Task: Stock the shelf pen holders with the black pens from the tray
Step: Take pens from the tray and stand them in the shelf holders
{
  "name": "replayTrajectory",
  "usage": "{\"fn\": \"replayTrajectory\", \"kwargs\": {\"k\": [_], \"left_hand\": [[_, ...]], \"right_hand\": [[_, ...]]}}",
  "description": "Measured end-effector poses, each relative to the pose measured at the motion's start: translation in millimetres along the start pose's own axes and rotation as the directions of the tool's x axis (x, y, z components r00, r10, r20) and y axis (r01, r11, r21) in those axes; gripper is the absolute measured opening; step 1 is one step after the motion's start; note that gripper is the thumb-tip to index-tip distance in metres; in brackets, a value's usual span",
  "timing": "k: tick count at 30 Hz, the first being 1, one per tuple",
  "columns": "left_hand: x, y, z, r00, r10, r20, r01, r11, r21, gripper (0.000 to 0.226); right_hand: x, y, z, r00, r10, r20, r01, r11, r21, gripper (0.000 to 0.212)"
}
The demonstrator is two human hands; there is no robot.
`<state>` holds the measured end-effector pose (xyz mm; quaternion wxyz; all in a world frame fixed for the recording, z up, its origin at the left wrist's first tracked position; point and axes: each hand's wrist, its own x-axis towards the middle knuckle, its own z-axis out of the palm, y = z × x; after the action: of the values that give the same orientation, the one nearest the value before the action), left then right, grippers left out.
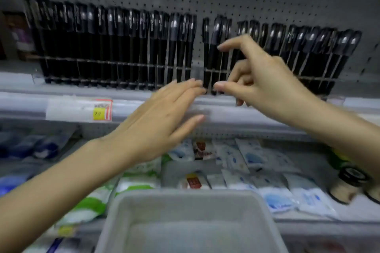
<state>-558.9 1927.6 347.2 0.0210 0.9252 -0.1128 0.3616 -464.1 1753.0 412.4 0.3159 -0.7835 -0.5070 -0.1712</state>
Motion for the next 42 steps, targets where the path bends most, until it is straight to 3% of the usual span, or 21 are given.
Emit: {"fn": "replayTrajectory", "kwargs": {"k": [3, 6, 10, 14, 18, 24, 27, 31, 42], "left_hand": [[-40.2, 7.5, 1.1, 0.996, -0.042, 0.078, 0.046, 0.997, -0.062, 0.055], [-98.8, 20.7, 8.2, 0.976, -0.103, 0.190, 0.126, 0.985, -0.116, 0.053], [-177.7, 37.8, 19.5, 0.920, -0.218, 0.326, 0.277, 0.950, -0.145, 0.053], [-230.8, 53.3, 32.7, 0.848, -0.357, 0.391, 0.466, 0.855, -0.229, 0.052], [-253.1, 64.0, 48.8, 0.827, -0.341, 0.446, 0.436, 0.891, -0.127, 0.053], [-252.6, 59.9, 56.4, 0.809, -0.419, 0.413, 0.500, 0.859, -0.108, 0.052], [-253.9, 60.4, 58.0, 0.806, -0.427, 0.410, 0.509, 0.853, -0.111, 0.051], [-256.4, 61.5, 57.5, 0.803, -0.445, 0.397, 0.527, 0.841, -0.123, 0.050], [-254.7, 60.2, 54.4, 0.806, -0.421, 0.416, 0.517, 0.843, -0.148, 0.048]], "right_hand": [[-36.7, -1.5, 24.5, 0.991, 0.001, 0.135, -0.002, 1.000, 0.009, 0.047], [-88.0, 5.0, 60.0, 0.938, 0.069, 0.338, -0.100, 0.992, 0.076, 0.043], [-166.9, 27.5, 110.9, 0.764, 0.209, 0.611, -0.305, 0.951, 0.056, 0.034], [-231.5, 48.7, 150.5, 0.582, 0.320, 0.748, -0.491, 0.871, 0.010, 0.019], [-264.6, 46.5, 172.4, 0.471, 0.351, 0.809, -0.583, 0.812, -0.013, 0.019], [-264.5, 44.3, 185.6, 0.458, 0.411, 0.789, -0.620, 0.783, -0.048, 0.019], [-266.4, 43.4, 190.3, 0.426, 0.395, 0.814, -0.649, 0.760, -0.029, 0.020], [-268.0, 44.9, 192.1, 0.453, 0.379, 0.807, -0.670, 0.742, 0.028, 0.021], [-266.2, 41.4, 189.6, 0.436, 0.290, 0.852, -0.723, 0.676, 0.140, 0.017]]}}
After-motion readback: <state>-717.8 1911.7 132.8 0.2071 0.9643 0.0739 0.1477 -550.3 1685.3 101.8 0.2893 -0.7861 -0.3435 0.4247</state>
